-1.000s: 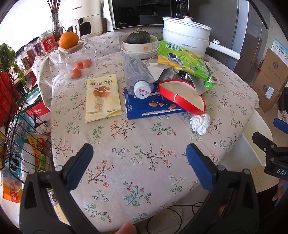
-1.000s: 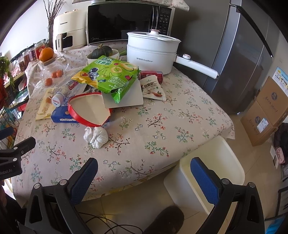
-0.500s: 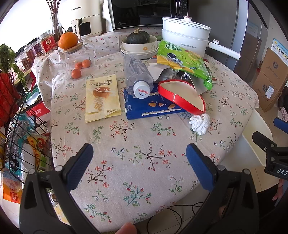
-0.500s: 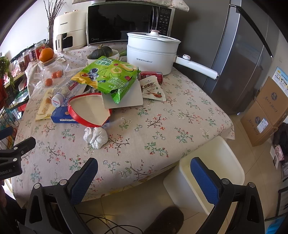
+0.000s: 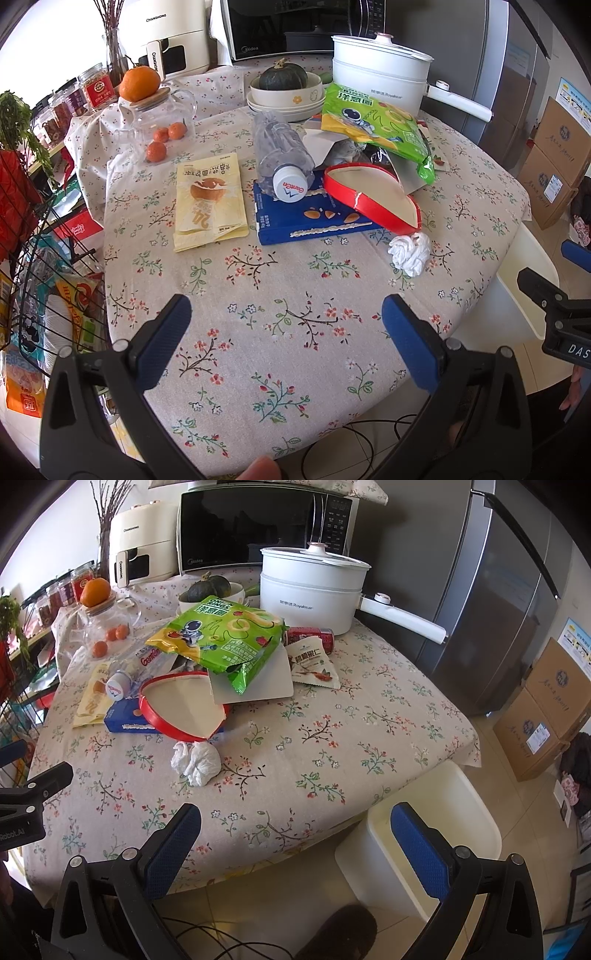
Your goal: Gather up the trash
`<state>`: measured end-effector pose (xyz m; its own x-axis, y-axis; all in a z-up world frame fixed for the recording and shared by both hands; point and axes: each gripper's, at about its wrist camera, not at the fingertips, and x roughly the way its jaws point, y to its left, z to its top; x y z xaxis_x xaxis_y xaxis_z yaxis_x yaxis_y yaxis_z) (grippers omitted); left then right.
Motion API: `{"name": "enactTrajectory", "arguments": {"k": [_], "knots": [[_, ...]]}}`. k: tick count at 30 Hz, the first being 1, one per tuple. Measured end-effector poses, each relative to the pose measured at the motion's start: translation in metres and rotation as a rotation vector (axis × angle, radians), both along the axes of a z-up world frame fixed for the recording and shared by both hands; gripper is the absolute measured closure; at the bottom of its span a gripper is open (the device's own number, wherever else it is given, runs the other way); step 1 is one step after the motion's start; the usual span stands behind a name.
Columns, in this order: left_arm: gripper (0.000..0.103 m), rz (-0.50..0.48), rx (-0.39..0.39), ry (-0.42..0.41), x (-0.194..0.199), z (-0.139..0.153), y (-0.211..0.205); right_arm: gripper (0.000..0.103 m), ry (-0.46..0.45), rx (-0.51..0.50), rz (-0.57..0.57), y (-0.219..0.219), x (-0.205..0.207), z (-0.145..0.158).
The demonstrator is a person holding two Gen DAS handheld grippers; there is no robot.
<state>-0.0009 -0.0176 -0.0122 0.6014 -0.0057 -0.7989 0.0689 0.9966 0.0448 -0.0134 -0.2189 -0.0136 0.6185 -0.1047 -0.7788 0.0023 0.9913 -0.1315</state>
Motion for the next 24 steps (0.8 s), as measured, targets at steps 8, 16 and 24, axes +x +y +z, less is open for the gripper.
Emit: {"name": "enactTrajectory", "arguments": {"k": [8,16,24], "knots": [[0.0,0.0,0.001,-0.001,0.0004,0.0,-0.0005,0.0,0.0,0.0,0.0,0.0003,0.0,-0.0002],[0.0,-0.001,0.005,-0.002,0.0003,0.0001,-0.0016,0.0,0.0,0.0,0.001,-0.0001,0.0001,0.0003],[0.0,-0.004,-0.012,0.001,-0.0008,0.0018,0.0011,0.0,-0.027,-0.014,-0.001,0.0015,-0.003,0.0022]]}}
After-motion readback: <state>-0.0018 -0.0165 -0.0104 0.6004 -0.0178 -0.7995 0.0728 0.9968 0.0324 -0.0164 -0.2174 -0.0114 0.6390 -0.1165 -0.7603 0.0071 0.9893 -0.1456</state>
